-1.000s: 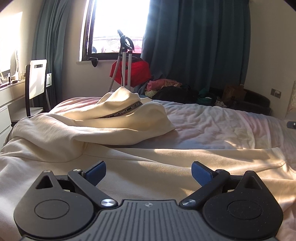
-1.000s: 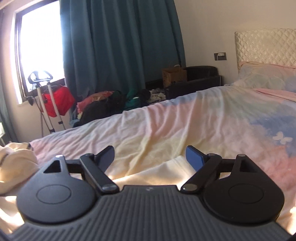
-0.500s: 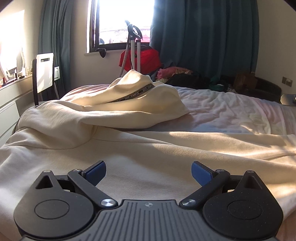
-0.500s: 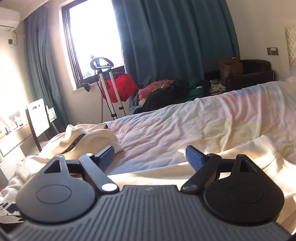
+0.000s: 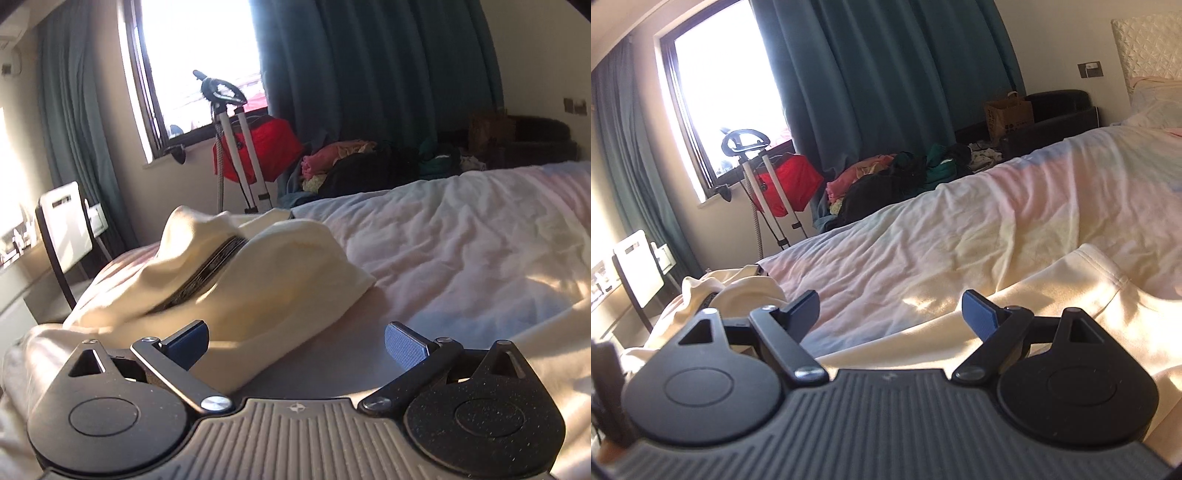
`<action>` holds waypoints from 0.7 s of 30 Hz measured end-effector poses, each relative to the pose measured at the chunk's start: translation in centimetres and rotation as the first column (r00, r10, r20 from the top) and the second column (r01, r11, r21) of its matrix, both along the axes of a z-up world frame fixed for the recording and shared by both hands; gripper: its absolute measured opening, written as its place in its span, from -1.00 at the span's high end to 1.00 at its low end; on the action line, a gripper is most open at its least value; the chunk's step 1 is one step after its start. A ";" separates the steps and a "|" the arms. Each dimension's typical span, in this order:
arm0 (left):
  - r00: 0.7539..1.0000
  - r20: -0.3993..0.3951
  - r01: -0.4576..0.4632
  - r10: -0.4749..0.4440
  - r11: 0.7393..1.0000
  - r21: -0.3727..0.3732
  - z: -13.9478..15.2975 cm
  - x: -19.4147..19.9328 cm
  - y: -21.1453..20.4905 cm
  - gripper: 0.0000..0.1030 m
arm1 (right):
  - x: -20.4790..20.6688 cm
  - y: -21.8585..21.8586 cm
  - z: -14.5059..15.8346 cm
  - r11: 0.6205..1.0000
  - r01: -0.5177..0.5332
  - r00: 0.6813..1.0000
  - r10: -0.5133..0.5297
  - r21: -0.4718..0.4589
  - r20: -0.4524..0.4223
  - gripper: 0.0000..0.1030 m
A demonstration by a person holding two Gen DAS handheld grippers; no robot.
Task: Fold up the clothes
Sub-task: 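Reach the left gripper to the cream sweatpants' fabric edge and grasp it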
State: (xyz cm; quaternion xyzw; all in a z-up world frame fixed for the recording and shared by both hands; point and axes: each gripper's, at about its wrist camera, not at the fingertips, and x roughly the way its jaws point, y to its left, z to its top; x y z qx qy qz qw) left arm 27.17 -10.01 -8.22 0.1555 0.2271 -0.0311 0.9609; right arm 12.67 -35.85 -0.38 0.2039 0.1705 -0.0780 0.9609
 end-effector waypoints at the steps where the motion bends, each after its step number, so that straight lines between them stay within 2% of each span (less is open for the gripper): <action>1: 1.000 0.008 0.003 -0.003 1.000 0.025 -0.3 1.5 -1.3 -0.99 | 0.2 -0.2 -0.2 1.000 0.004 1.000 -0.004 0.010 -0.006 -0.66; 3: 1.000 0.023 0.008 -0.010 0.997 0.075 -0.8 4.5 -3.8 -0.99 | 0.8 -0.7 -0.8 0.999 0.019 1.000 -0.018 0.029 -0.022 -0.66; 7: 0.998 -0.041 -0.037 0.043 0.991 0.129 -2.3 10.5 -7.2 -0.99 | 2.1 -1.9 -2.0 0.996 0.054 0.997 -0.050 0.067 -0.055 -0.66; 9: 0.994 -0.050 -0.087 0.096 0.983 0.159 -3.3 13.0 -8.2 -0.99 | 2.9 -2.7 -2.8 0.991 0.077 0.995 -0.069 0.106 -0.076 -0.66; 13: 0.988 -0.051 -0.133 0.144 0.975 0.177 -4.0 15.4 -8.0 -0.99 | 4.3 -3.7 -4.5 0.982 0.112 0.989 -0.095 0.152 -0.113 -0.66; 15: 0.985 -0.052 -0.154 0.166 0.971 0.185 -4.3 16.5 -7.9 -0.75 | 5.0 -3.9 -5.1 0.982 0.113 0.987 -0.093 0.152 -0.130 -0.66; 17: 0.981 -0.058 -0.171 0.183 0.970 0.170 -4.0 17.2 -7.2 -0.23 | 5.5 -3.9 -5.8 0.982 0.112 0.985 -0.090 0.152 -0.145 -0.66; 18: 0.982 -0.068 -0.163 0.174 0.976 0.144 -3.6 17.2 -6.5 -0.09 | 5.7 -3.9 -6.0 0.982 0.114 0.984 -0.091 0.153 -0.151 -0.66; 19: 0.982 -0.082 -0.157 0.168 0.980 0.124 -3.0 17.1 -5.8 0.16 | 5.9 -3.9 -6.1 0.981 0.117 0.984 -0.093 0.154 -0.155 -0.66; 20: 0.982 -0.096 -0.151 0.161 0.983 0.104 -2.4 17.0 -5.1 0.27 | 6.0 -3.9 -6.1 0.981 0.118 0.983 -0.094 0.154 -0.156 -0.66; 21: 0.982 -0.111 -0.146 0.155 0.986 0.085 -1.9 16.9 -4.5 0.50 | 6.1 -3.8 -6.1 0.981 0.119 0.983 -0.095 0.152 -0.157 -0.66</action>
